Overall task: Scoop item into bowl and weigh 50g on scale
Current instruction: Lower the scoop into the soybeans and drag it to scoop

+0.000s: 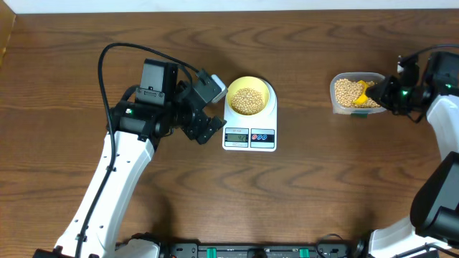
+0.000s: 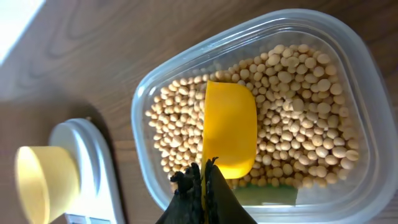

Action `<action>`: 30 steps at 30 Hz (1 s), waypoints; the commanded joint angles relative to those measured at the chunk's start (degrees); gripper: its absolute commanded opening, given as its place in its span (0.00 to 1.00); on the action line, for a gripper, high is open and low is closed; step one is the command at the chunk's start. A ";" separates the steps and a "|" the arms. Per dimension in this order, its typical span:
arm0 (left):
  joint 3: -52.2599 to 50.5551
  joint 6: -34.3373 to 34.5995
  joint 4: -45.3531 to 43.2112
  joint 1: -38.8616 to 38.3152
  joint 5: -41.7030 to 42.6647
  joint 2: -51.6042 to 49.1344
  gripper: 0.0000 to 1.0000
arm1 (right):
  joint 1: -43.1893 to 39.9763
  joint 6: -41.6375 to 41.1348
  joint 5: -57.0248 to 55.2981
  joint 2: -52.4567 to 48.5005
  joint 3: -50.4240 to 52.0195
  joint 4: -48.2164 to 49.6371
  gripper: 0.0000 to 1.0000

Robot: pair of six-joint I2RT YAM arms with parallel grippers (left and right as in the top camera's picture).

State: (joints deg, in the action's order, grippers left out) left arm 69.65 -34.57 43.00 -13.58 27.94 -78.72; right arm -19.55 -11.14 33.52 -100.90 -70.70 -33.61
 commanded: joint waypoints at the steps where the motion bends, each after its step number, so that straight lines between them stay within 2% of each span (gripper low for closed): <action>1: -0.98 -0.57 -0.20 0.28 -0.35 0.39 0.88 | -1.46 -0.63 6.14 -0.46 0.22 -0.07 0.01; 18: -0.98 -0.59 -0.20 0.28 -0.35 0.39 0.88 | -6.51 0.11 6.12 0.20 0.22 -3.37 0.01; 23: -0.98 -0.57 -0.20 0.28 -0.35 0.39 0.88 | -7.10 4.20 11.08 0.20 0.22 -3.41 0.01; 30: -0.98 -0.59 -0.20 0.28 -0.35 0.39 0.88 | -7.61 5.66 11.19 0.20 0.22 -3.48 0.01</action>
State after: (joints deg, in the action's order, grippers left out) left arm 69.65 -34.57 42.98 -13.58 27.94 -78.72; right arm -26.46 -7.55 42.35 -100.90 -70.70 -37.06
